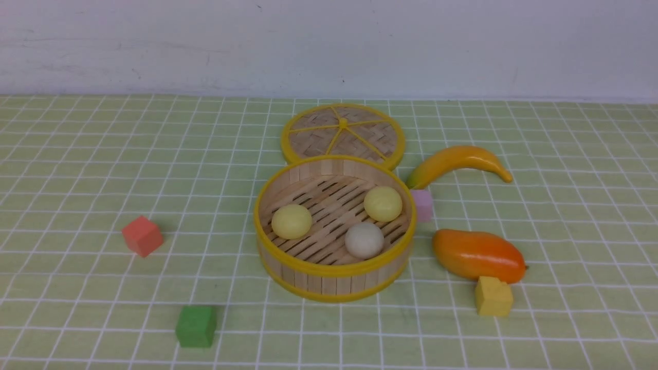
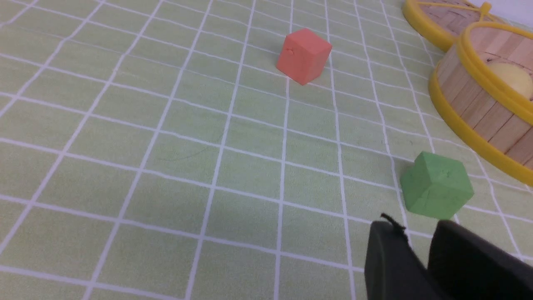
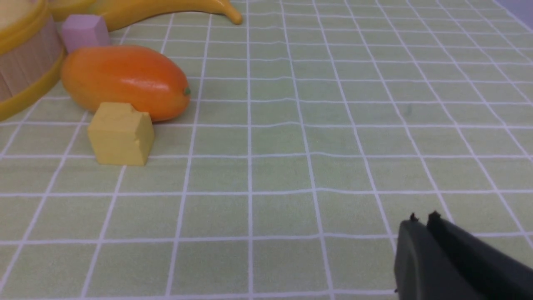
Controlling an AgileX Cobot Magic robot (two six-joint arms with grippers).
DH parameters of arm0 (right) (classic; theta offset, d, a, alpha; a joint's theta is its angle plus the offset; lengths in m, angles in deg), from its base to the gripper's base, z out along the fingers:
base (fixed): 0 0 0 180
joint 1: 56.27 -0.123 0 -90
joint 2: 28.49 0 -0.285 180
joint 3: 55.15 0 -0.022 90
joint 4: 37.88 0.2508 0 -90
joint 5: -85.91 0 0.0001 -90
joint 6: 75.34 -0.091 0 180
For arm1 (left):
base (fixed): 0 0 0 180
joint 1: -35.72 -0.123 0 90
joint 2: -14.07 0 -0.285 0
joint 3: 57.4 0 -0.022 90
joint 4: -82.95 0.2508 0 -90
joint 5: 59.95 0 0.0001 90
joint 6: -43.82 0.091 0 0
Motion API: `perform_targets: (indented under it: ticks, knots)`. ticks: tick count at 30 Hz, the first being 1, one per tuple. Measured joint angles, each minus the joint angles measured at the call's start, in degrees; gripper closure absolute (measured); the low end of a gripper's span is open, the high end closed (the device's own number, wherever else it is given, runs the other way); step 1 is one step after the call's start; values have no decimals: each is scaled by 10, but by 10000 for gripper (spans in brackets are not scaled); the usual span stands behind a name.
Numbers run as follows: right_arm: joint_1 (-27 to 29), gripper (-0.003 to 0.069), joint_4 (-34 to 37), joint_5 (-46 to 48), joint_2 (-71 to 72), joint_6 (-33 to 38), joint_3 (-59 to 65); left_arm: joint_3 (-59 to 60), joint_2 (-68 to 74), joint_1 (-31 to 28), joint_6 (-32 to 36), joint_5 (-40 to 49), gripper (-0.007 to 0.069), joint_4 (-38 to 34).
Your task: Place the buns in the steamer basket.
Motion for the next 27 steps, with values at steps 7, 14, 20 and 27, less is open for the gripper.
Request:
perform_targets:
  ticks: [7, 14, 20, 27]
  knots:
    - [0, 618, -1, 0, 0, 0, 0, 0, 0, 0, 0, 0, 477, -3]
    - [0, 605, -1, -1, 0, 0, 0, 0, 0, 0, 0, 0, 476, -3]
    - [0, 596, -1, -2, 0, 0, 0, 0, 0, 0, 0, 0, 467, -3]
    - [0, 592, -1, -2, 0, 0, 0, 0, 0, 0, 0, 0, 459, -3]
